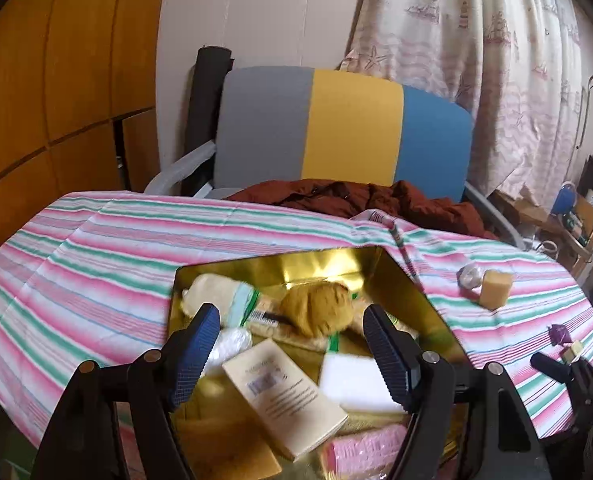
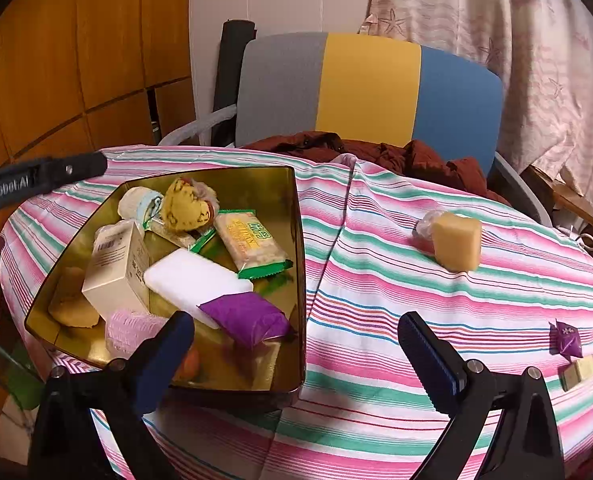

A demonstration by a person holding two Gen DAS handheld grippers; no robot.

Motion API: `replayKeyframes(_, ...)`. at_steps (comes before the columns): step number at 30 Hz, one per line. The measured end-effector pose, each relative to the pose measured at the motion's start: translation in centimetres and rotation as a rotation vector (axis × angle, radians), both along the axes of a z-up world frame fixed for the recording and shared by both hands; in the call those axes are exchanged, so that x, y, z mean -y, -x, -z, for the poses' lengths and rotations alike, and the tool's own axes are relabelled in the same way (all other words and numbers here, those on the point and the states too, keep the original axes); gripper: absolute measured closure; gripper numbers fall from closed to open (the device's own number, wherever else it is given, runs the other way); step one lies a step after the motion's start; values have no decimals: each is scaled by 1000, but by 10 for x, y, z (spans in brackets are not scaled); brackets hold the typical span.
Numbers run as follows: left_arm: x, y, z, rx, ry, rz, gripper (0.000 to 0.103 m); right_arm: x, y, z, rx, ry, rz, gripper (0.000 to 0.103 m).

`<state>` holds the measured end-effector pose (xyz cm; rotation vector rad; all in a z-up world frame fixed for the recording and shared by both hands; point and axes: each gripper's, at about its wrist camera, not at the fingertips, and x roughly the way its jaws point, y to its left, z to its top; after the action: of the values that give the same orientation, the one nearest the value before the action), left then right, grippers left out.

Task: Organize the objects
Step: 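Open both tools and lift them away from the gold tray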

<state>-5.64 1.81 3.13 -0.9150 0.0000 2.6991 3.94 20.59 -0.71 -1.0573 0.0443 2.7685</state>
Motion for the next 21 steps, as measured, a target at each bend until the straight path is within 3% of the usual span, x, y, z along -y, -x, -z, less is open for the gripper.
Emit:
replayKeyframes(9, -3, -14, 5, 16, 41, -26, 27, -3, -5, -11, -21, -17, 21, 1)
replayKeyframes(21, -31, -34, 2, 0, 85, 41, 27, -36, -18, -28, -42, 7, 125, 1)
